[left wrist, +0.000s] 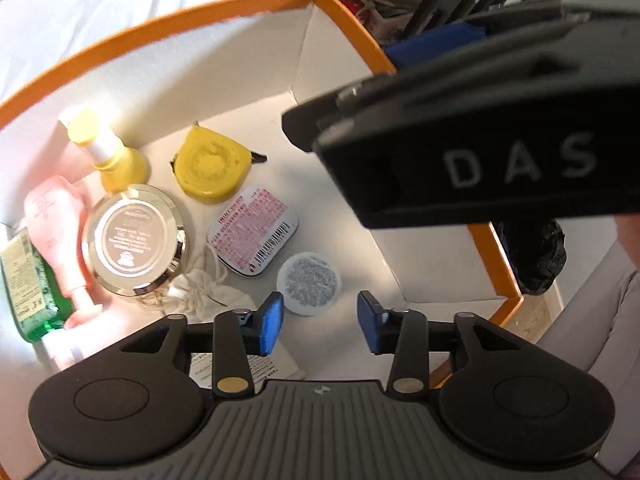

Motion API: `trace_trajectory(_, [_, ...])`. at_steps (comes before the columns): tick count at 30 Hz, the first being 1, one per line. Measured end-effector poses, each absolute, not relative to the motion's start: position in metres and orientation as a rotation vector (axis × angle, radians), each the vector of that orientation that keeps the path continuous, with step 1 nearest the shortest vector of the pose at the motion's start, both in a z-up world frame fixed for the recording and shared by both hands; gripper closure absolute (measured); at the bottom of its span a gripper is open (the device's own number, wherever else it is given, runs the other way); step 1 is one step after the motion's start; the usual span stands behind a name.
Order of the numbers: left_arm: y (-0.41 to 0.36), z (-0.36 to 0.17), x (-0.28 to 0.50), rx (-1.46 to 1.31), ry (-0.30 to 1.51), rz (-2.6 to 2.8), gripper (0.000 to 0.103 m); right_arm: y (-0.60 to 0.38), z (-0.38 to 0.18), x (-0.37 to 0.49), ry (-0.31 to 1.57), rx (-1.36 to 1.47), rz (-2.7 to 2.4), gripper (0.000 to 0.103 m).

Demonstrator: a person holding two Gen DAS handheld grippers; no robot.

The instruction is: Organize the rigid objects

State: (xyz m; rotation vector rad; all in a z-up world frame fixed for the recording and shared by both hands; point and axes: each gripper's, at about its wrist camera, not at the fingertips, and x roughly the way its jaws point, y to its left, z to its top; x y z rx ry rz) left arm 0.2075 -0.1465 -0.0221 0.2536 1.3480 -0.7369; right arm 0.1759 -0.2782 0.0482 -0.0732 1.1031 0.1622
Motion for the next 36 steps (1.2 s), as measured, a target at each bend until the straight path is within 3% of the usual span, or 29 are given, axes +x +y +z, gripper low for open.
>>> trace_trajectory(6, [-0.126,0.006,0.197,0.306,1.219,-0.71,0.048,-0.282,0.059,0.167,1.05,-0.045,0.186,0.032])
trace_trajectory(19, [-0.093,0.082,0.149,0.417,0.704,-0.475,0.048,-0.283,0.088,0.123,0.855,-0.082,0.166,0.026])
trace_trajectory(31, [-0.084,0.102,0.111,0.415,0.589,-0.392,0.045,-0.254,0.106,0.072,0.598,-0.234,0.107,0.017])
trace_trajectory(36, [-0.07,0.099,0.098,0.371,0.636,-0.449,0.028,-0.248,0.109,0.044,0.532,-0.215,0.123,0.012])
